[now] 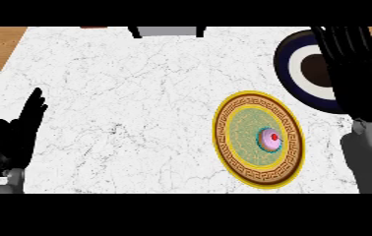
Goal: Pick the cupcake from the plate and place it in the plate
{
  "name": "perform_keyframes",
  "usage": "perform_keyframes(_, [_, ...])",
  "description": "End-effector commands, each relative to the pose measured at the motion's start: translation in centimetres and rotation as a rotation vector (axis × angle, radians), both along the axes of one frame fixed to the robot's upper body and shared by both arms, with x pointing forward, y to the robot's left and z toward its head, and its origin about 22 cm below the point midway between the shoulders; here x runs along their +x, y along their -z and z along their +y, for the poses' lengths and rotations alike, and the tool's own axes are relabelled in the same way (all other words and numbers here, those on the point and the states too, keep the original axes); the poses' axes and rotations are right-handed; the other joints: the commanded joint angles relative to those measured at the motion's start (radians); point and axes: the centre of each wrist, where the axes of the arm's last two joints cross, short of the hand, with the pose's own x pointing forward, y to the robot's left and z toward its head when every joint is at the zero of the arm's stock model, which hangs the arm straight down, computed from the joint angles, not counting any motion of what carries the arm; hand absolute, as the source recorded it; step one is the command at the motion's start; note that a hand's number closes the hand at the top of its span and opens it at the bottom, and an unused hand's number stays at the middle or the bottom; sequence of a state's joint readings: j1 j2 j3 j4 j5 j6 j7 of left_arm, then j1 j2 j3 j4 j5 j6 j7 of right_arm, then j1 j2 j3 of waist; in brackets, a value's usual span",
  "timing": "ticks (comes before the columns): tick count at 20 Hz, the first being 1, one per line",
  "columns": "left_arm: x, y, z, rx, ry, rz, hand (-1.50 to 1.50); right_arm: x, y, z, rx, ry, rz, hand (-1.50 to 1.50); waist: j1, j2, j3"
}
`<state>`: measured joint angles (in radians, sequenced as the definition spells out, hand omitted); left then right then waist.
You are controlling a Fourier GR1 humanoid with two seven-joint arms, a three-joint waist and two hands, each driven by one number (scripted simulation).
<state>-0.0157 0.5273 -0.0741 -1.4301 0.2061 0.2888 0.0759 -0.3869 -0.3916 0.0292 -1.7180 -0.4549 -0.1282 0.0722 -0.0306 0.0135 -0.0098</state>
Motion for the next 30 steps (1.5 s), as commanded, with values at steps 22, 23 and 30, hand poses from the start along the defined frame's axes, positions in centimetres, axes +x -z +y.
perform_keyframes(22, [1.2, 3.7, -8.8, -0.172, 0.118, 0.104, 0.0, -2.9, 13.4, -7.5, -0.434, -0.705, -0.101, -1.5, 0.04, -0.004, 0.014])
perform_keyframes(23, [1.3, 2.6, -9.9, -0.182, 0.111, 0.089, 0.0, -2.4, 12.1, -9.5, -0.529, -0.672, -0.108, -1.5, 0.045, -0.007, 0.015])
perform_keyframes(30, [-0.2, 2.9, -9.8, -0.169, 0.116, 0.107, 0.0, 0.2, 7.3, -9.6, -0.944, -0.589, -0.219, -1.5, 0.048, -0.013, 0.011])
